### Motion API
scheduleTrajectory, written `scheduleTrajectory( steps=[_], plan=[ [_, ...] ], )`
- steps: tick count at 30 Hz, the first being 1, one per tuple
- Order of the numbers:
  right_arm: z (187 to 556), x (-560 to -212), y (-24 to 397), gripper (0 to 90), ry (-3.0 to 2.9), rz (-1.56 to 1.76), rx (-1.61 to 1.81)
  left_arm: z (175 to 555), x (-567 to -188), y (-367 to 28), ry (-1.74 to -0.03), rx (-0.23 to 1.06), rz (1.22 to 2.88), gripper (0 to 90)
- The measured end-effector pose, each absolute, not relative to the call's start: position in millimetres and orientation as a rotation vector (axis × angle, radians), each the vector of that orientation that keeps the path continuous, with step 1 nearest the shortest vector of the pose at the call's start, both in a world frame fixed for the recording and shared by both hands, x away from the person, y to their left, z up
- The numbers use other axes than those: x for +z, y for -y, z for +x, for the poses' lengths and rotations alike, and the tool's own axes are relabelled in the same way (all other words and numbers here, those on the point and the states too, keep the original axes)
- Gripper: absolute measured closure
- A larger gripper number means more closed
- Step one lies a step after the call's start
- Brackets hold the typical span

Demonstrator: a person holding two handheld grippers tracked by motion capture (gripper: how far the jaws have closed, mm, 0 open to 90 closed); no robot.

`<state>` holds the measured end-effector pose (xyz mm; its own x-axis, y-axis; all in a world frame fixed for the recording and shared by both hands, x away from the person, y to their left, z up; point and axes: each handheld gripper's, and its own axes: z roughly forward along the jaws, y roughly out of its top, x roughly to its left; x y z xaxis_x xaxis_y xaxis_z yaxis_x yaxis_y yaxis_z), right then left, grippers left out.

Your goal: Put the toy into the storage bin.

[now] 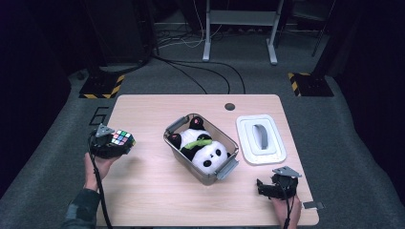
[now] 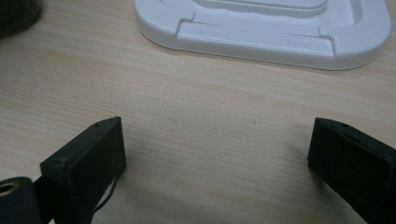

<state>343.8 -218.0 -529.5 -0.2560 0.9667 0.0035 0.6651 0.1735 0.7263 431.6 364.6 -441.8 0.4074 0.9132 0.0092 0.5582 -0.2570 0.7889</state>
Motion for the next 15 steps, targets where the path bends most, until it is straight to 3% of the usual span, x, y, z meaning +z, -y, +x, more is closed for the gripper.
scheduleTrajectory(
  steps=[15],
  plan=[
    [343.9,-529.6,218.1,3.4,-1.992,1.534,0.863,419.3,-411.5,-334.0,-1.117,0.598,1.984,34.3]
  ],
)
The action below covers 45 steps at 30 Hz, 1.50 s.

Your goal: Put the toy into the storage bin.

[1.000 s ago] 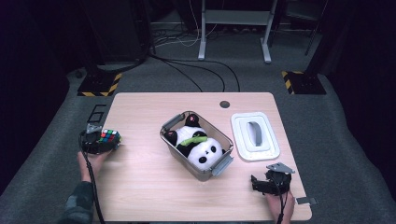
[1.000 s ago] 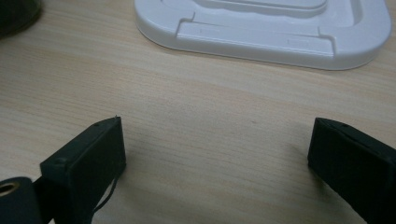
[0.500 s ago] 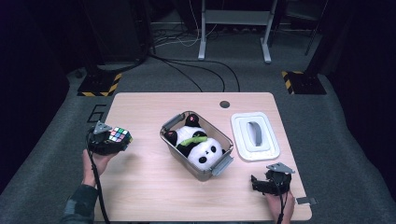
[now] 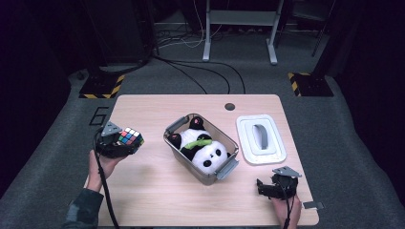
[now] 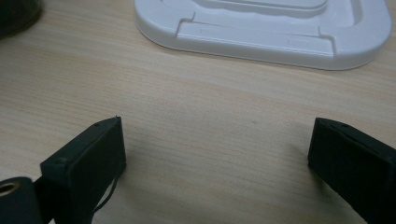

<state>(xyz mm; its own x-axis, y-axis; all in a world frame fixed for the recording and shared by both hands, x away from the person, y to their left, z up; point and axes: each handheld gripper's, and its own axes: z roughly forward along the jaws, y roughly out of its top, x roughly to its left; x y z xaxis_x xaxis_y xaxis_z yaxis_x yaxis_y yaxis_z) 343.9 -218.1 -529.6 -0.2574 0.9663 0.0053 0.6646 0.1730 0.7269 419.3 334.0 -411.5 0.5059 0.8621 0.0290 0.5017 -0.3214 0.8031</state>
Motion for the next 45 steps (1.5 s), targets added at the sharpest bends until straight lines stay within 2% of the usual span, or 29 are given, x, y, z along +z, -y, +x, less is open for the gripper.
scheduleTrajectory(
  steps=[24,45],
  plan=[
    [343.9,-529.7,217.8,3.4,-1.988,1.539,0.867,421.1,-361.2,-275.6,-0.899,0.556,2.038,34.3],
    [343.9,-529.6,217.7,3.4,-1.988,1.538,0.867,431.4,-342.3,-219.3,-0.756,0.49,2.073,34.2]
  ],
)
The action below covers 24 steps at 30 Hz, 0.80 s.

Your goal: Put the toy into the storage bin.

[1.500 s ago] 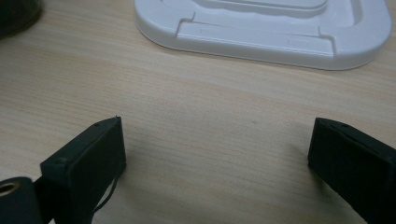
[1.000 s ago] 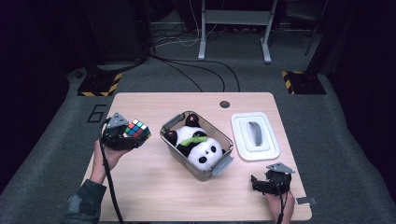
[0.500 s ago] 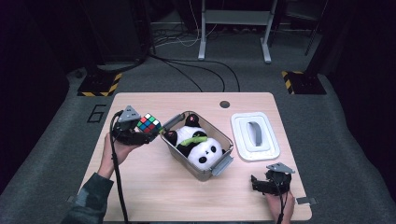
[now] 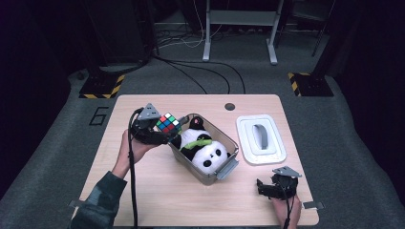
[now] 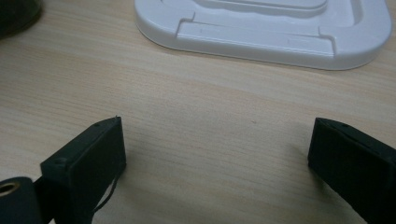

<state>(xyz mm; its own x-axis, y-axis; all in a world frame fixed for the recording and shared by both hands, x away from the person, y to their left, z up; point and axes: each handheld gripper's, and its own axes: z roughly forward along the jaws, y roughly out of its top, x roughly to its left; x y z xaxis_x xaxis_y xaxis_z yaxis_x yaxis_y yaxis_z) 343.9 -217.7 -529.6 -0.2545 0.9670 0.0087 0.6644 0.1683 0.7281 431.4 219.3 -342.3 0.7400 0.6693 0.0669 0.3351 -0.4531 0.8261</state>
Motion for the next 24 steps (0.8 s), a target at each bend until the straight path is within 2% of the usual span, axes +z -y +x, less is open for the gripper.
scheduleTrajectory(
  steps=[24],
  plan=[
    [343.6,-529.5,218.4,3.4,-2.0,1.528,0.86,452.3,-376.9,-151.4,-0.689,0.292,2.184,34.2]
  ],
)
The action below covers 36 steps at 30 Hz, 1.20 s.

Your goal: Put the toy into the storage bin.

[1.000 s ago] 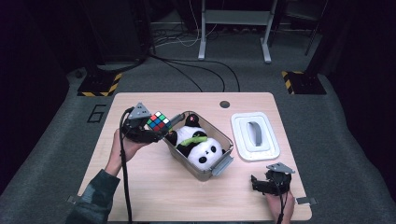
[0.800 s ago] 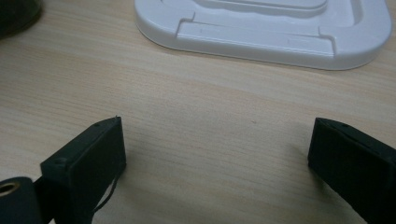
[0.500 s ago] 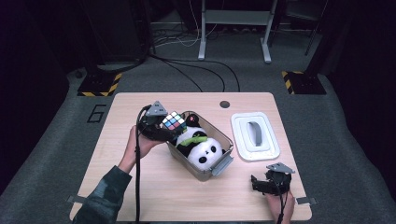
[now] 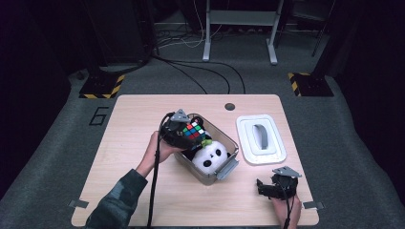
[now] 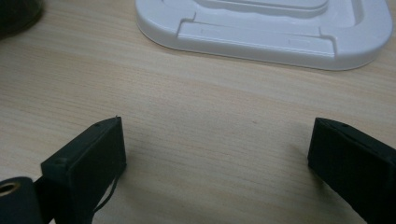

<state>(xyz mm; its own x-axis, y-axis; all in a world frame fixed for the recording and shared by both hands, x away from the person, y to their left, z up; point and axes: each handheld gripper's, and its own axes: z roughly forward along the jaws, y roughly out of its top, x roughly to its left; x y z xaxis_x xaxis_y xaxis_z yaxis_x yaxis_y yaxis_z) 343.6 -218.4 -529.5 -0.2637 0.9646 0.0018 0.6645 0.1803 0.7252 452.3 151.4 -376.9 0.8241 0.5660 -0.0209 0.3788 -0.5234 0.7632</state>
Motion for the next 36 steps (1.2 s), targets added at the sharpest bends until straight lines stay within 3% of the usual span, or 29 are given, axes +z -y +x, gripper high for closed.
scheduleTrajectory(
  steps=[14,36],
  plan=[
    [343.6,-529.5,218.3,3.5,-2.001,1.526,0.86,458.2,-396.8,-127.9,-0.788,0.299,2.272,34.5],
    [343.4,-529.6,217.5,3.7,-1.995,1.528,0.86,457.4,-405.8,-102.4,-0.737,0.392,2.486,34.8]
  ],
)
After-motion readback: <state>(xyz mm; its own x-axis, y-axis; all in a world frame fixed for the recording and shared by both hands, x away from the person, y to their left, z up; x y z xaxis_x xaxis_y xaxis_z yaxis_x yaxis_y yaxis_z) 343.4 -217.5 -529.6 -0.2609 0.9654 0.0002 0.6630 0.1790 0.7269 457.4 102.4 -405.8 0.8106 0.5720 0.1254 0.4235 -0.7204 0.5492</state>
